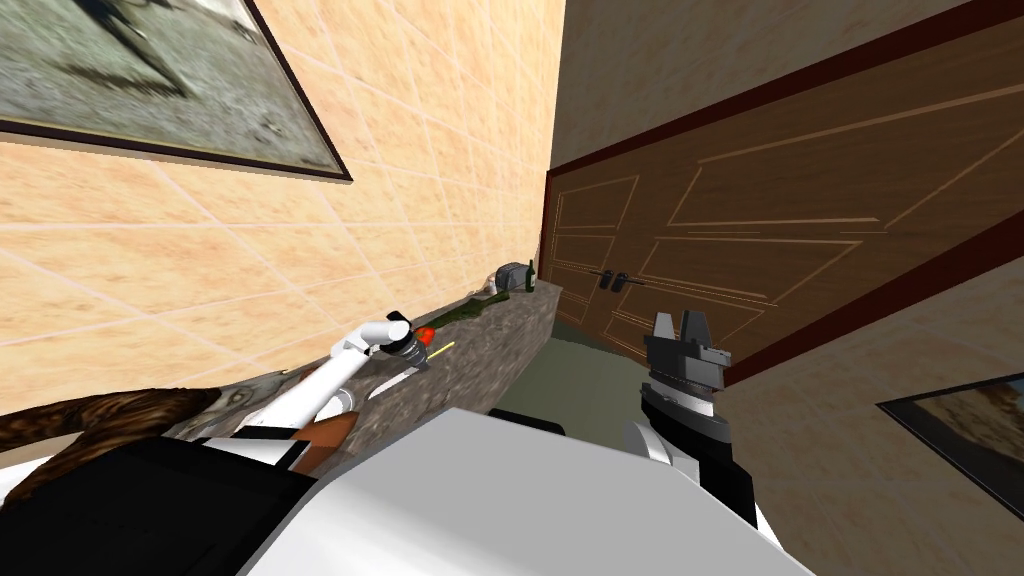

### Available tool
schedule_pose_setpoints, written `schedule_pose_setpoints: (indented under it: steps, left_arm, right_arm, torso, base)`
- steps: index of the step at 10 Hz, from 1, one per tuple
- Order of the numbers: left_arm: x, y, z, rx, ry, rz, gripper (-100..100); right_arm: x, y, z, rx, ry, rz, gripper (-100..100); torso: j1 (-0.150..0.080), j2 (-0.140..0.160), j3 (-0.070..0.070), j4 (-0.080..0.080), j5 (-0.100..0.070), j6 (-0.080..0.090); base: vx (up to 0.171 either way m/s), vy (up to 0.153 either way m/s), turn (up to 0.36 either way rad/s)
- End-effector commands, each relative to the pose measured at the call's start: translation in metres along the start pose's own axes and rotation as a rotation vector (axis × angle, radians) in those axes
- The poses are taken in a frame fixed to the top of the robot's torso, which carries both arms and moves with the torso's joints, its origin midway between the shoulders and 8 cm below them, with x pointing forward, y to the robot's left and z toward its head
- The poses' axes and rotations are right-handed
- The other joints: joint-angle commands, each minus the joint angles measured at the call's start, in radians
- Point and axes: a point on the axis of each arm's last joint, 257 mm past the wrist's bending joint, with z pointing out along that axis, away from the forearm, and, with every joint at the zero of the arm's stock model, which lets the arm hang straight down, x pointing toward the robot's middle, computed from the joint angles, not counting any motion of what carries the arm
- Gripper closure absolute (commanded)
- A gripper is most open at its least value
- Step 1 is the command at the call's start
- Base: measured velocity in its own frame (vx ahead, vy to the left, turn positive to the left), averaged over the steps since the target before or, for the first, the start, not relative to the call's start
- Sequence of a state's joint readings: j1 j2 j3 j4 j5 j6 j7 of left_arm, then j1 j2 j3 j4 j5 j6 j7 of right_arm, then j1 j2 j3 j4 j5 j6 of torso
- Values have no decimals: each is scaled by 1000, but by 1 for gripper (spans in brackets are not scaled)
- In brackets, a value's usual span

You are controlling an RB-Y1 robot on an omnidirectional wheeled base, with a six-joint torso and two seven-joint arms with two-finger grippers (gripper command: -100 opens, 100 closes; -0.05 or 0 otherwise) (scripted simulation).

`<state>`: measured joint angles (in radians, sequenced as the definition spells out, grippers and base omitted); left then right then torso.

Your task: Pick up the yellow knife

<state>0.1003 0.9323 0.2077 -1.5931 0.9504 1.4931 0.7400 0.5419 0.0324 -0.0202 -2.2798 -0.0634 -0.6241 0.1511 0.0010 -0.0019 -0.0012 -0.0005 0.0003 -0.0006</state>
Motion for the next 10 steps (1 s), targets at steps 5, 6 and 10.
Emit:
schedule_pose_setpoints:
  steps: [5, 6, 10]
  left_arm:
    - [-26, 14, -4, -79, -75, -34, 0]
    - [-30, 15, 8, -79, -74, -38, -100]
    - [-30, 14, 11, -79, -75, -40, 100]
  right_arm:
    - [0, 0, 0, 0, 0, 0, 0]
    - [0, 0, 0, 0, 0, 0, 0]
    - [0, 0, 0, 0, 0, 0, 0]
  torso:
    - [-1, 1, 1, 0, 0, 0]
    - [-1, 2, 1, 0, 0, 0]
    - [-1, 3, 2, 1, 0, 0]
  base:
    - [27, 3, 14]
    - [5, -3, -27]
    - [2, -1, -8]
